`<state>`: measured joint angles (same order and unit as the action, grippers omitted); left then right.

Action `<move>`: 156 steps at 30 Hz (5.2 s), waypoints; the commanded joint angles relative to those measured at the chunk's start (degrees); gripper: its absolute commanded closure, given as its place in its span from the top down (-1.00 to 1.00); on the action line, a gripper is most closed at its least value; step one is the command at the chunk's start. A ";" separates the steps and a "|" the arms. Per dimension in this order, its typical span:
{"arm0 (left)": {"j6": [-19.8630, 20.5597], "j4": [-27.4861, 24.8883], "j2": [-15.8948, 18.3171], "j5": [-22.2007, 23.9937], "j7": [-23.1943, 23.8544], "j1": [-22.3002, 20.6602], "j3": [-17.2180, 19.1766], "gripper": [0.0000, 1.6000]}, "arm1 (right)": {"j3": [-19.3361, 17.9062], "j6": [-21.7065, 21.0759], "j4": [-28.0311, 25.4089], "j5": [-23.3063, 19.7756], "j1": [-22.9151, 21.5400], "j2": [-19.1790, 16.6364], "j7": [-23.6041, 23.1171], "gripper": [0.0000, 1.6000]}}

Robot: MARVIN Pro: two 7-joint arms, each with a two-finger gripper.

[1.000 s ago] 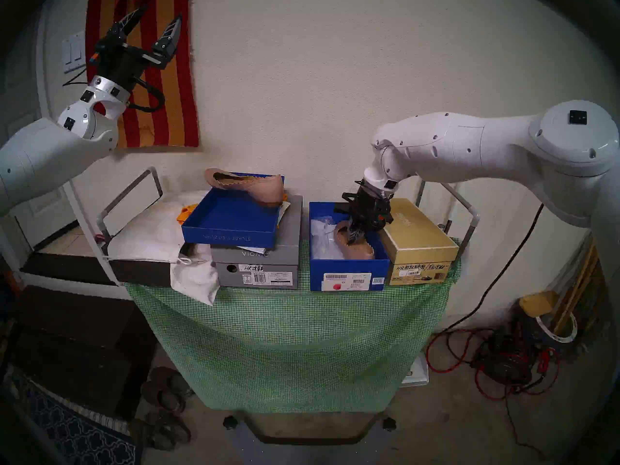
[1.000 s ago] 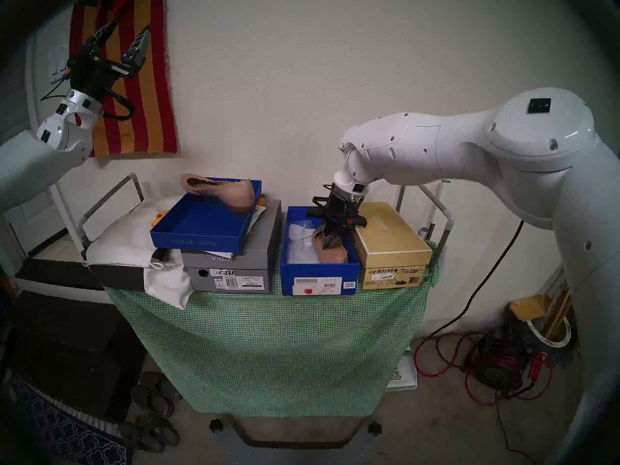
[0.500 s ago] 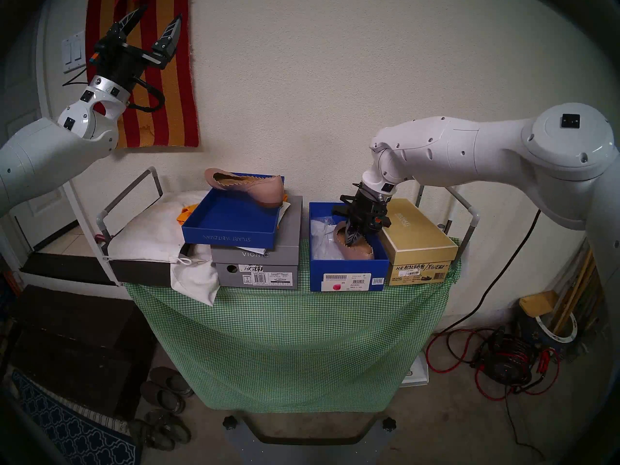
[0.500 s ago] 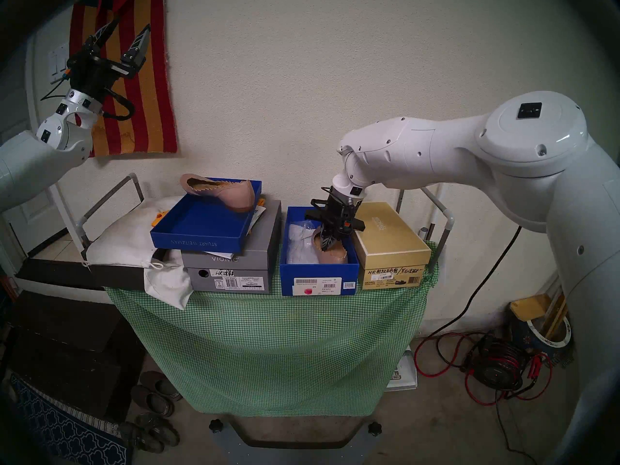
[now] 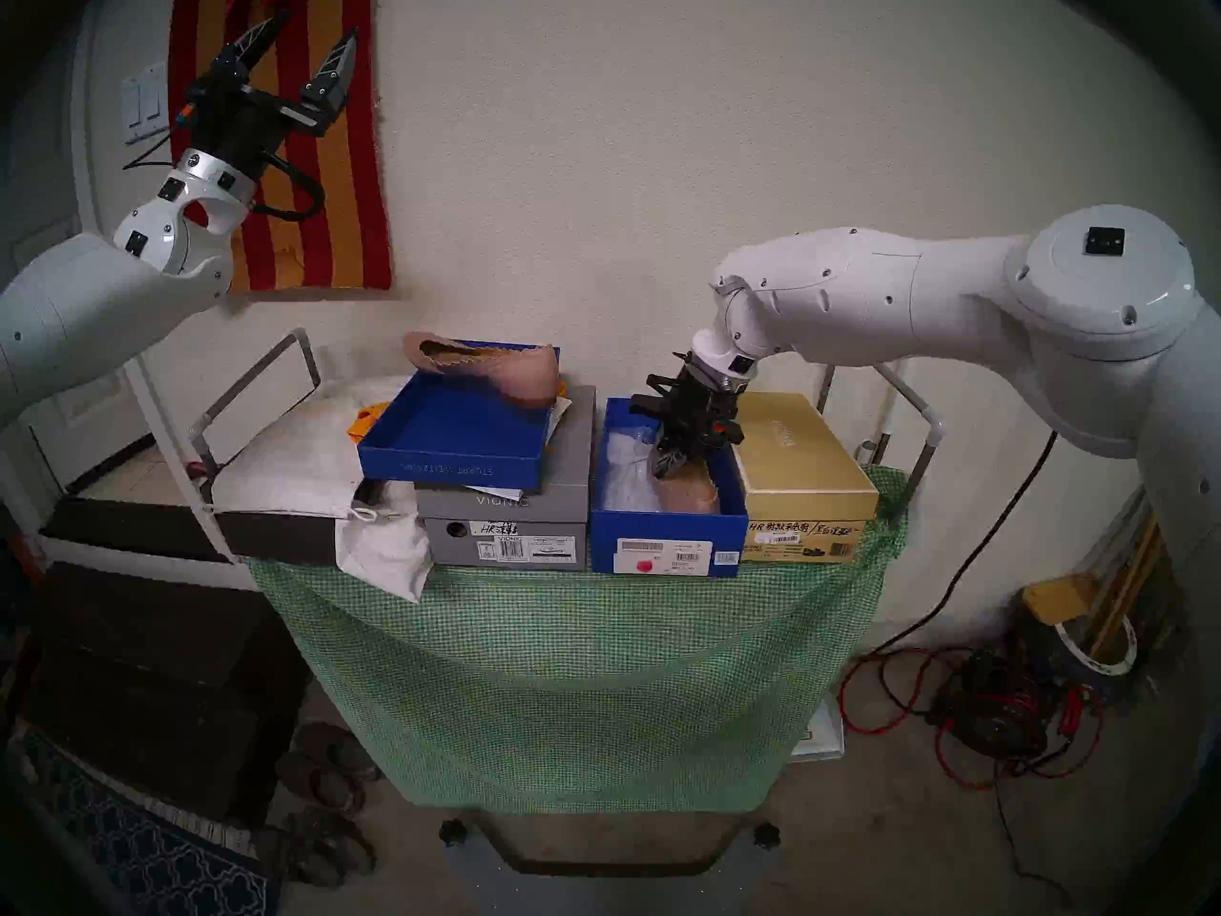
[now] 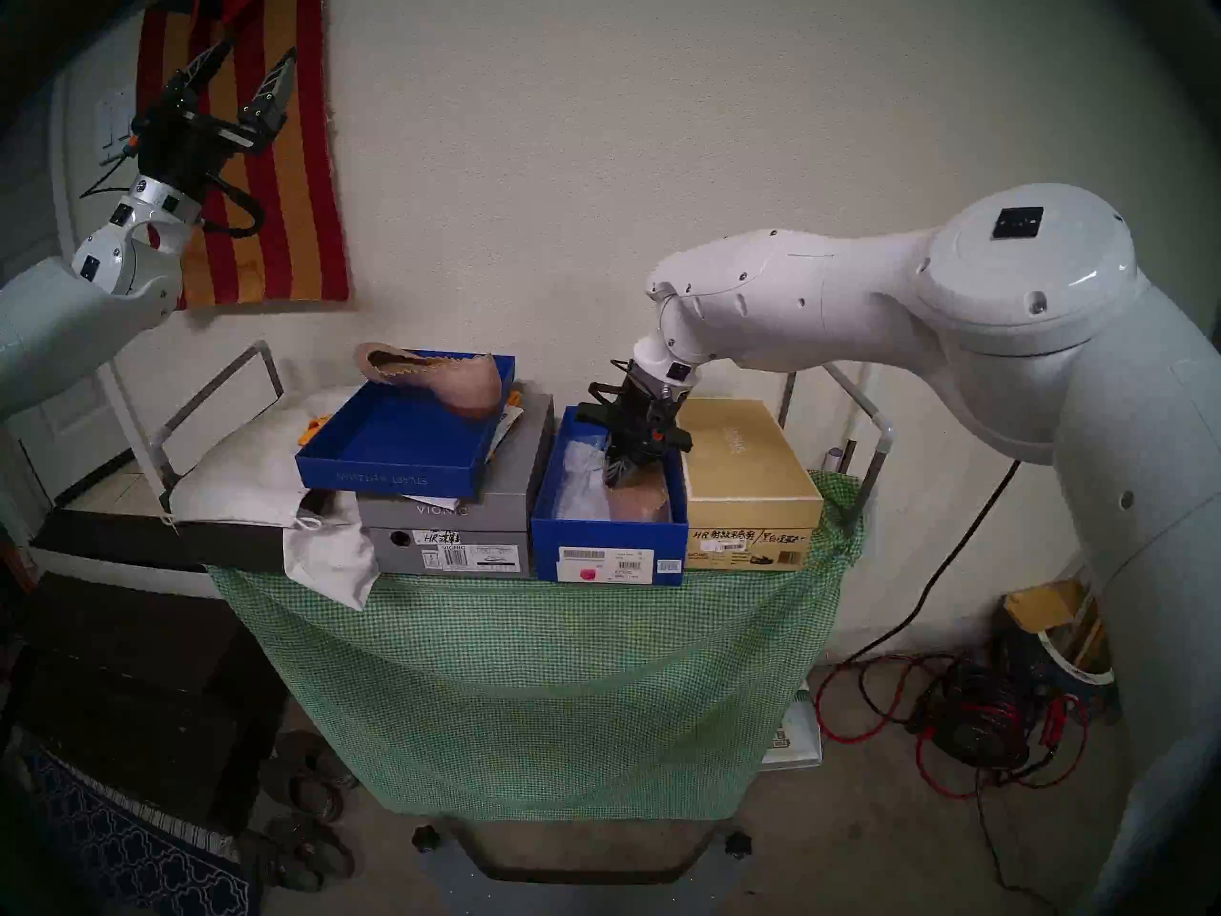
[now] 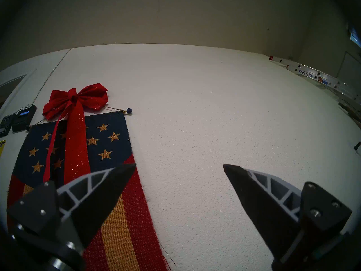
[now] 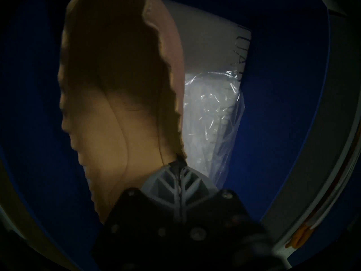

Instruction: Put shoes into shoe box

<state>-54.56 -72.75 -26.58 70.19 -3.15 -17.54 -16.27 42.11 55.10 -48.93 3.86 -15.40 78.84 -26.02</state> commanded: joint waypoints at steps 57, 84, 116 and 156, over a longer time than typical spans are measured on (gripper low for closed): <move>-0.02 0.06 -0.14 0.09 0.00 -0.31 -0.17 1.00 | 6.10 -0.10 -3.48 16.40 -7.59 -8.01 16.95 -0.12; -0.05 0.04 -0.13 0.11 -0.02 -0.39 -0.30 1.00 | 11.78 -0.10 -12.77 9.99 -13.48 0.81 11.01 -0.02; -0.08 0.03 -0.13 0.17 -0.03 -0.50 -0.46 1.00 | 19.94 -0.10 -7.47 -0.65 -12.43 9.69 -0.84 0.66; -0.11 0.02 -0.14 0.21 -0.04 -0.59 -0.59 1.00 | 23.73 -0.10 -0.75 -12.71 -7.59 13.00 -13.93 0.07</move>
<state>-54.67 -72.76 -26.58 70.39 -3.19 -18.01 -16.95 65.29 55.10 -50.18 -6.76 -24.61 92.27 -38.22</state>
